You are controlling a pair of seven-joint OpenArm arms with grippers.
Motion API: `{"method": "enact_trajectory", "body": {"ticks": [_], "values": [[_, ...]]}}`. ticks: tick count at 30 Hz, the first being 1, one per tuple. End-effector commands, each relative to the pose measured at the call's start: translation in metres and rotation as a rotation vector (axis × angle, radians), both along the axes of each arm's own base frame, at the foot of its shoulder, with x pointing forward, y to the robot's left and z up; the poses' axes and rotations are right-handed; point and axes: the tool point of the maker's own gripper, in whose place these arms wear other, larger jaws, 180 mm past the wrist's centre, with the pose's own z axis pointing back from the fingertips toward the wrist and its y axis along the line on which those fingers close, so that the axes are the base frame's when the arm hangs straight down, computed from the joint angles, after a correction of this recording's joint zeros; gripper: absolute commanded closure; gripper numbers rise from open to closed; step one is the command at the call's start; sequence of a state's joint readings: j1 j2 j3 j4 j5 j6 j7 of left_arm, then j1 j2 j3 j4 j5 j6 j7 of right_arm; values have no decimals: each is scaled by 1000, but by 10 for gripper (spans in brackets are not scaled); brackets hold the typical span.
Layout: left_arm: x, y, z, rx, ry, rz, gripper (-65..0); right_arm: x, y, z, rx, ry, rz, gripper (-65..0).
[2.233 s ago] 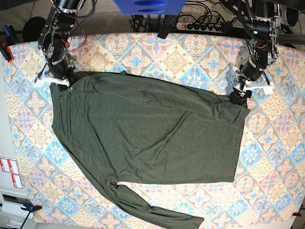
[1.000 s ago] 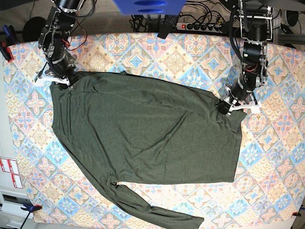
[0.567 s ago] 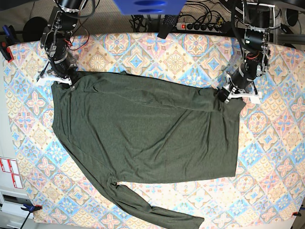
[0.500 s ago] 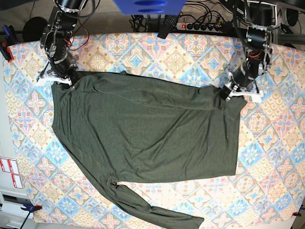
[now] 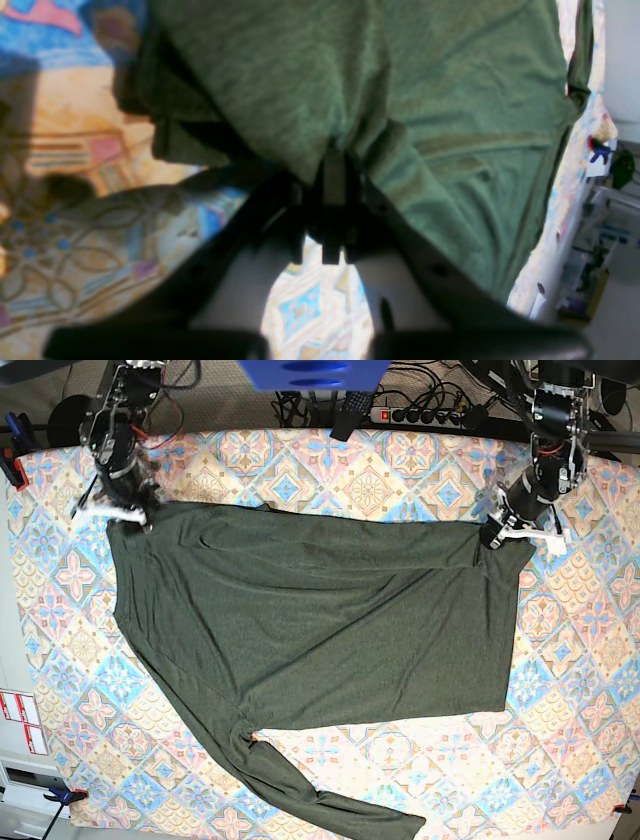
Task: Fold the T-shirt properly
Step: 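Lift both held shoulder corners and drag the shirt toward the robot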
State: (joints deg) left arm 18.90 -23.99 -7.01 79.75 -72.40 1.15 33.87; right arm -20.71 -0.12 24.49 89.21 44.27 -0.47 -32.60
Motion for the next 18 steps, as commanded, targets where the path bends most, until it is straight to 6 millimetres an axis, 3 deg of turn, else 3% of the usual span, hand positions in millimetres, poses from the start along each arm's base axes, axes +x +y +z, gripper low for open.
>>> {"method": "enact_trajectory", "body": {"ticks": [1, 7, 18], "values": [[3, 7, 8, 13, -25, -5, 0, 0, -6, 9, -25, -25, -2, -19], [-9, 6, 2, 11, 1, -6, 0, -10, -9, 15, -46, -22, 5, -19], [-34, 6, 3, 31, 32, -41, 0, -35, -44, 16, -84, 10, -88, -19]]}}
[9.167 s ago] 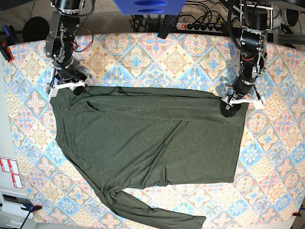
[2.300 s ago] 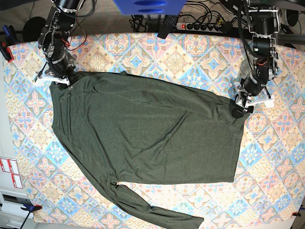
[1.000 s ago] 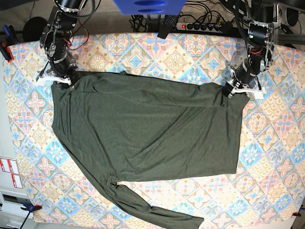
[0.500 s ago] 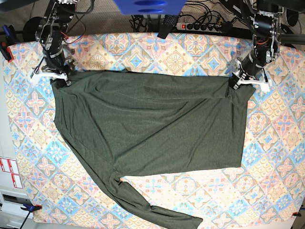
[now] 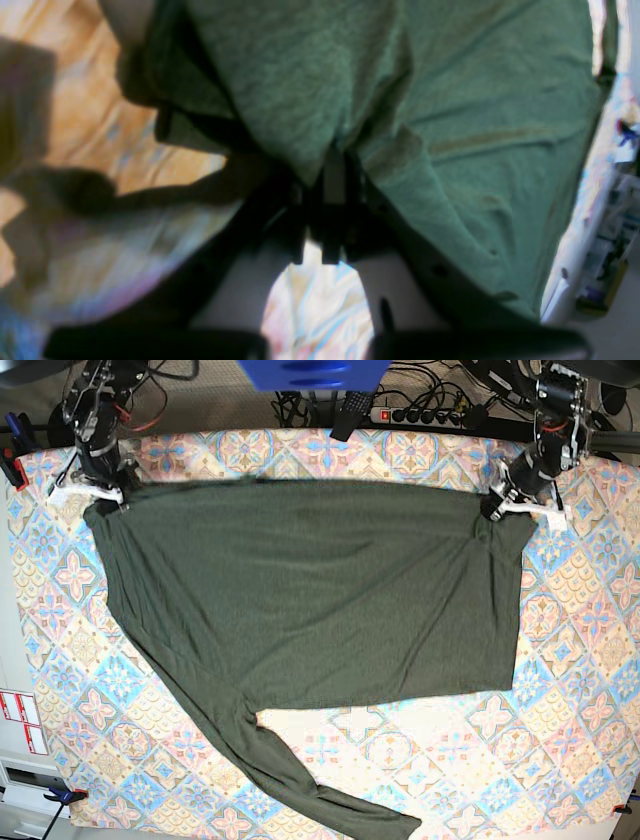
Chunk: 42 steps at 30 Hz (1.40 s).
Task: Fold the T-shirt properly
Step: 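Lift both held shoulder corners and drag the shirt toward the robot, then release the shoulder corners and open both grippers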
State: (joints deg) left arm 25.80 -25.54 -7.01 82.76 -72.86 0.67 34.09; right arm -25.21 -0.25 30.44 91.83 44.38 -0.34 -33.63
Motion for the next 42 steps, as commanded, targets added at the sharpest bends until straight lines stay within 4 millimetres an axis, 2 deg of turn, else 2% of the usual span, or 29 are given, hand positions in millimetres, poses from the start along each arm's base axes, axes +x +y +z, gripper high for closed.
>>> {"method": "enact_trajectory", "body": {"ticks": [1, 6, 13, 17, 20, 23, 31, 42], "values": [[6, 5, 12, 20, -38, -15, 0, 5, -10, 11, -38, -35, -9, -19], [-5, -4, 19, 19, -39, -44, 0, -3, -8, 7, -35, -13, -2, -19], [-25, -2, 13, 24, 3, -47, 0, -15, -3, -1, -4, 39, 17, -19], [-37, 13, 13, 49, 23, -20, 0, -20, -4, -2, -6, 49, 16, -19], [-37, 17, 13, 55, 22, -12, 0, -23, -4, -3, -8, 55, 14, -19], [-32, 24, 17, 75, 15, -24, 0, -27, -14, -1, -19, 56, -12, -19], [-31, 21, 16, 70, 16, -29, 0, -29, -18, 0, -24, 55, -22, -19], [-42, 19, 12, 65, 45, -40, 0, -34, -17, -2, -22, 68, -19, -24]]}}
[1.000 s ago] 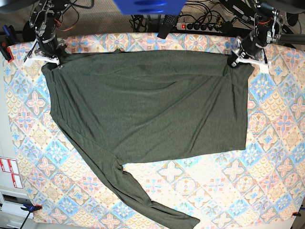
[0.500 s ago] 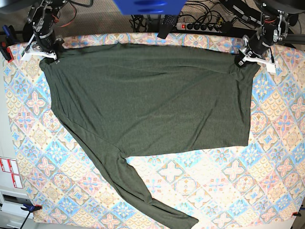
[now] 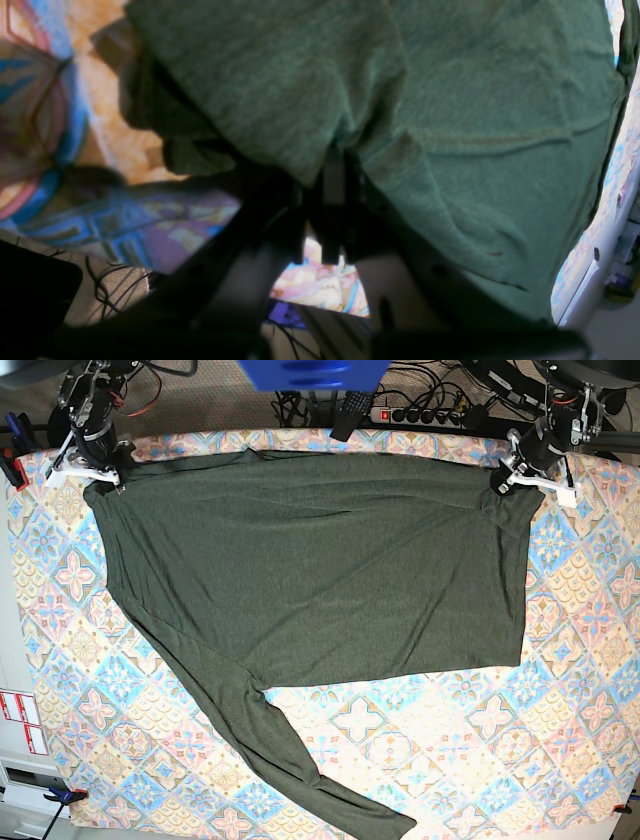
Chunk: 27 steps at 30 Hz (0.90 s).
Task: Fold the T-shirt properly
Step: 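Release the shoulder corners and open both grippers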
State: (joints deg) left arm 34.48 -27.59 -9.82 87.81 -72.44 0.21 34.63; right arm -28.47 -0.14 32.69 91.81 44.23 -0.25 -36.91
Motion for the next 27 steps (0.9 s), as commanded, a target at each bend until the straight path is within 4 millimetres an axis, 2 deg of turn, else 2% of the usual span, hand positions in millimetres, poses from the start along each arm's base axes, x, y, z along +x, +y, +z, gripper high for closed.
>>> {"method": "enact_trajectory", "body": {"ticks": [1, 7, 12, 17, 27], "values": [[-1, 3, 4, 8, 4, -18, 0, 0, -11, 9, -40, -21, -9, -33], [-7, -5, 2, -31, 48, -52, -39, -2, -11, 8, -40, -18, -9, -95], [-11, -4, 1, -28, 56, -53, -80, -6, -11, 7, -41, -9, -10, -103], [-15, 7, 3, 2, 74, -74, -163, -6, -11, 7, -42, -9, -10, -103], [-14, 14, 7, 24, 75, -91, -320, -6, -11, 7, -42, -9, -10, -103]]}}
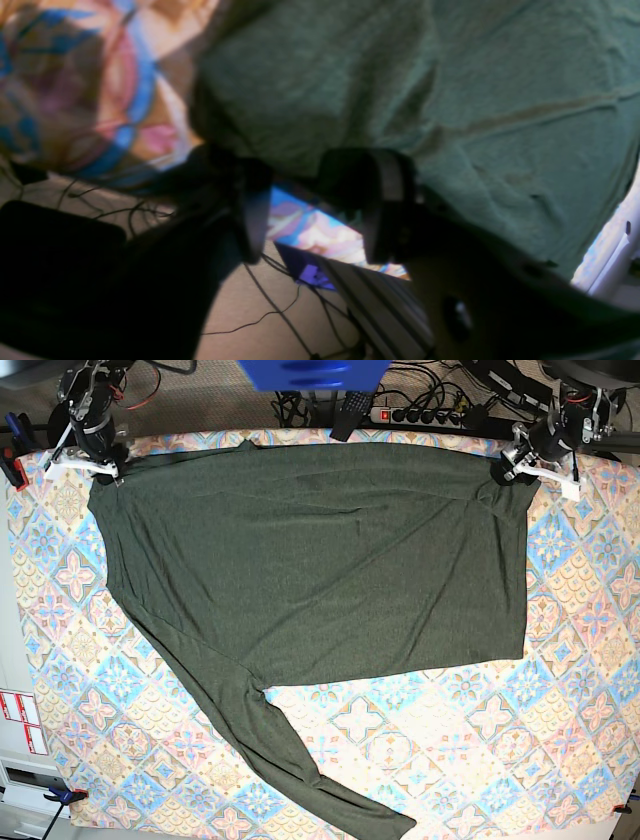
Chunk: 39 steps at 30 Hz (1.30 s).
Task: Fold the T-shirt properly
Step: 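Release the shoulder corners and open both grippers, then move both grippers down along the shirt sides toward the hem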
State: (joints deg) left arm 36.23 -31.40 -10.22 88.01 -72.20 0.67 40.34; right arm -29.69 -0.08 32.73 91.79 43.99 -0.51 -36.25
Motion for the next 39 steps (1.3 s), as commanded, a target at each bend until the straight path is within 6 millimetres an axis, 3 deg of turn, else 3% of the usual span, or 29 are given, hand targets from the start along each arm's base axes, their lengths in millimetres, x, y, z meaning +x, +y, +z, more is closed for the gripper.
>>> {"method": "enact_trajectory", "body": {"ticks": [1, 8, 16, 22, 30, 34, 39], "values": [[7, 3, 9, 11, -30, -15, -332, 4, -9, 9, -30, -29, -3, -103], [20, -8, 41, 27, -103, -103, -392, 1, -20, 15, -49, -36, -32, -103], [53, 17, 72, 97, -206, -92, -390, -1, -21, 15, -51, -35, -34, -103], [70, 11, 79, 70, -221, -119, -388, -1, -21, 15, -51, -33, -33, -114], [79, 3, 80, 44, -240, -108, -390, -3, -12, 10, -7, 0, -10, -228], [82, 9, 79, 100, -243, -124, -390, -12, -28, 14, -29, -3, -58, -228], [105, 9, 88, 129, -300, -126, -390, -20, -42, 19, -51, -4, -99, -228]]}}
